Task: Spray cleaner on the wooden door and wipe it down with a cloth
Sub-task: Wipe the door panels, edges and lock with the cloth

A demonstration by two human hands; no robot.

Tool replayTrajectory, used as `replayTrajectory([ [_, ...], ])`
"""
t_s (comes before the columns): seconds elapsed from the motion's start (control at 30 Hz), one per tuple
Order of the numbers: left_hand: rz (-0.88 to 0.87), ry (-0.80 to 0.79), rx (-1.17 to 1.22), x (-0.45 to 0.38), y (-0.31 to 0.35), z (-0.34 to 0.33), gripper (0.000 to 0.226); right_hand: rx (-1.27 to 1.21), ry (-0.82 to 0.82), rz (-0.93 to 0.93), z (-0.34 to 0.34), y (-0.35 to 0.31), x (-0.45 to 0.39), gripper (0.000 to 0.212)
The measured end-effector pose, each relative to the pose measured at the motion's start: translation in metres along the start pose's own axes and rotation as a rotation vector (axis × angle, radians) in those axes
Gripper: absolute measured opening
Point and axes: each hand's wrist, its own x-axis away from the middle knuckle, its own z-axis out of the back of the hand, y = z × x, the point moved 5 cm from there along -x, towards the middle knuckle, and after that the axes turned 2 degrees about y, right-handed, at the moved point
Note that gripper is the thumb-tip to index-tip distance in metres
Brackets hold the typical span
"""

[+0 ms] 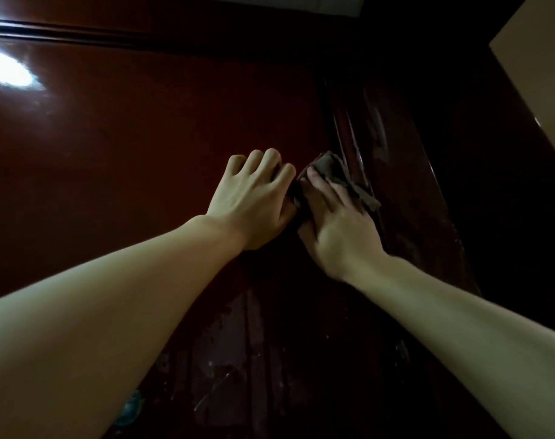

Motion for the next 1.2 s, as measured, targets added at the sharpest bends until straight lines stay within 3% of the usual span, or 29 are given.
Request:
replayTrajectory([
  [0.2,0.006,-0.034,-0.001,-0.009,0.018,-0.005,0.055,0.072,-0.055,0.027,0.003,0.015,0.042,0.081],
  [0.47,0.018,-0.045,-0.019,-0.032,0.032,-0.01,0.054,0.085,-0.098,-0.034,0.013,0.05,-0.029,0.068],
  [0.6,0.016,-0.04,0.002,-0.042,0.041,-0.015,0.049,0.042,0.005,-0.043,0.009,0.051,0.009,0.079],
  [0.73,0.022,-0.034,-0.003,-0.052,0.05,-0.02,0.053,0.009,-0.016,-0.124,0.004,0.055,0.026,0.084],
  [0.87,0.038,-0.036,-0.01,-0.069,0.05,-0.024,0.064,-0.055,0.006,-0.129,0.012,0.063,-0.005,0.072],
  [0.93,0.055,-0.022,-0.016,-0.078,0.044,-0.024,0.058,-0.075,-0.005,-0.119,0.014,0.07,-0.029,0.063],
  [1.03,0.104,-0.02,-0.025,-0.093,0.031,-0.029,0.05,-0.054,-0.053,-0.117,0.016,0.079,-0.066,0.06],
  [1.2,0.116,-0.041,-0.042,-0.121,0.014,-0.035,0.05,-0.084,0.014,-0.187,0.021,0.1,-0.119,0.061],
])
